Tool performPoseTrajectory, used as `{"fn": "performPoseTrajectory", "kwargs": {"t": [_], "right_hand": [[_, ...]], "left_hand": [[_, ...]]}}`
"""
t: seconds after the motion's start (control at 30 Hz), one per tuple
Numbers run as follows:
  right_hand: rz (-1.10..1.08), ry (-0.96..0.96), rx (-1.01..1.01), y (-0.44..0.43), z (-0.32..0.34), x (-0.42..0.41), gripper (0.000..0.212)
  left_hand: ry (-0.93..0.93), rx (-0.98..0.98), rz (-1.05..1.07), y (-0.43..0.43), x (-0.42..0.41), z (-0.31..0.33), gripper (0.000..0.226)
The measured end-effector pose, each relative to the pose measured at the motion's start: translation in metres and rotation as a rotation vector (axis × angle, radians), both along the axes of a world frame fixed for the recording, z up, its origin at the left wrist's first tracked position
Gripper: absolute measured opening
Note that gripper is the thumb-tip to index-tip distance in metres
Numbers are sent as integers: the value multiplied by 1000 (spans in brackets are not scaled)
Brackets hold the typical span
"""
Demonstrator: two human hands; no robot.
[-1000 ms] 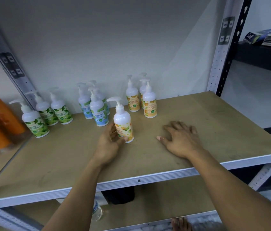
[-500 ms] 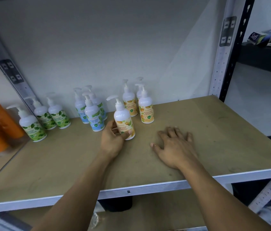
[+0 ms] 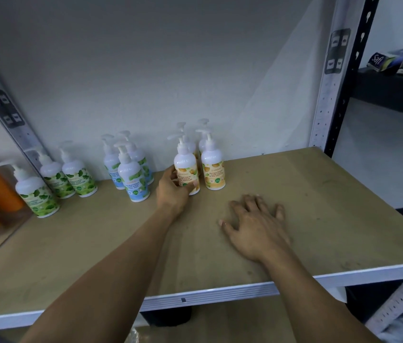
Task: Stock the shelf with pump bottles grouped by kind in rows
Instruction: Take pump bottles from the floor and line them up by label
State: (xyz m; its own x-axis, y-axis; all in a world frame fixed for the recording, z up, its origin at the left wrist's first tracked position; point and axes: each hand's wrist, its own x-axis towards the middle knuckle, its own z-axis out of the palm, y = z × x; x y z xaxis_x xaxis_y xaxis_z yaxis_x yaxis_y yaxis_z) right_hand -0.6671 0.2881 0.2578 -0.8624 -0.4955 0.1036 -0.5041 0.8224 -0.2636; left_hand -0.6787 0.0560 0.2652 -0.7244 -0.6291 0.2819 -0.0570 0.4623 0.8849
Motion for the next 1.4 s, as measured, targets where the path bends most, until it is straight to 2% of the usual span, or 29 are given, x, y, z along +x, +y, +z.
{"fn": "performPoseTrajectory", "kwargs": {"t": [0.3,0.43,1.4], "right_hand": [[-3,-4,1,0,2,1,68],[-2,-7,-1,0,2,0,68],[-18,-8,-1,-1,1,-1,69]], "left_hand": [[-1,22,-53,-2,2,-8,75],[-58,-2,-64,-4,3,-9,65],[-107,-48,67,11,2,-4,63]]}}
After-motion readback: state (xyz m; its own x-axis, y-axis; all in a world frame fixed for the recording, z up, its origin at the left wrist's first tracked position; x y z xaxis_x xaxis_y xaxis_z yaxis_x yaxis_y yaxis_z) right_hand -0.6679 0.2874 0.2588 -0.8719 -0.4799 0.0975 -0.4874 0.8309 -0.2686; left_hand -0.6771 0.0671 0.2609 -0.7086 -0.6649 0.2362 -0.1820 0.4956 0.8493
